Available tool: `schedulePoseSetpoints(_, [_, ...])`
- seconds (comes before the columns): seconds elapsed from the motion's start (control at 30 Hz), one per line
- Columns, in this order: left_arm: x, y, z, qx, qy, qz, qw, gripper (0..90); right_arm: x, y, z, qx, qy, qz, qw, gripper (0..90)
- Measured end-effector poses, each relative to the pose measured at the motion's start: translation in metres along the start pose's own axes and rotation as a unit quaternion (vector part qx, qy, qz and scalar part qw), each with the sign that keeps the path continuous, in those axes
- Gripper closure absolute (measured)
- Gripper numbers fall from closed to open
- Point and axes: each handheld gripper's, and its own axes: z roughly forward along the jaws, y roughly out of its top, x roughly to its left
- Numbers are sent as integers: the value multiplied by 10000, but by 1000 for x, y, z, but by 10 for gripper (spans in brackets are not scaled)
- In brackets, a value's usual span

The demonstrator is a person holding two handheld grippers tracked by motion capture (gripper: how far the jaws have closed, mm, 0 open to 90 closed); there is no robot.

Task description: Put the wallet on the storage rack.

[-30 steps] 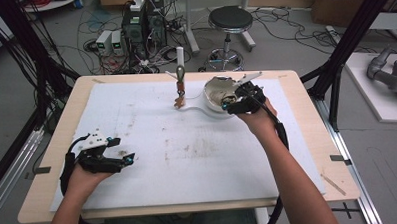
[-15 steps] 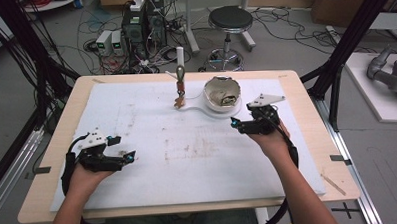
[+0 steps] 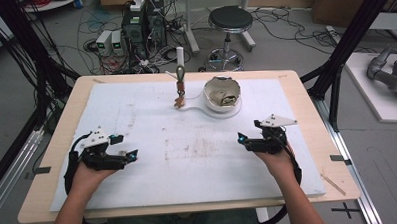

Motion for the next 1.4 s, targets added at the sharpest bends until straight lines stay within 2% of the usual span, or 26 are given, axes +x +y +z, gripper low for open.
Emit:
schedulePoseSetpoints(0.07, [0, 0, 0, 10, 1, -9, 10000, 191, 0, -2, -1, -15, -29, 63, 10000, 196])
schedulePoseSetpoints(0.13, [0, 0, 0, -3, 3, 2, 10000, 191, 1, -7, -2, -242, -37, 79, 9997, 196])
schedulePoseSetpoints(0.5, [-4, 2, 5, 9, -5, 77, 10000, 191, -8, -16, 3, -203, -65, 187, 9996, 196])
schedulePoseSetpoints(0.67, [-5, 2, 7, 15, -45, 108, 9999, 191, -9, -17, 3, -181, -81, 105, 9997, 196])
schedulePoseSetpoints(1.4, [-7, 2, 8, 44, -72, 107, 9999, 191, -11, -18, 3, -125, -104, 184, 9997, 196])
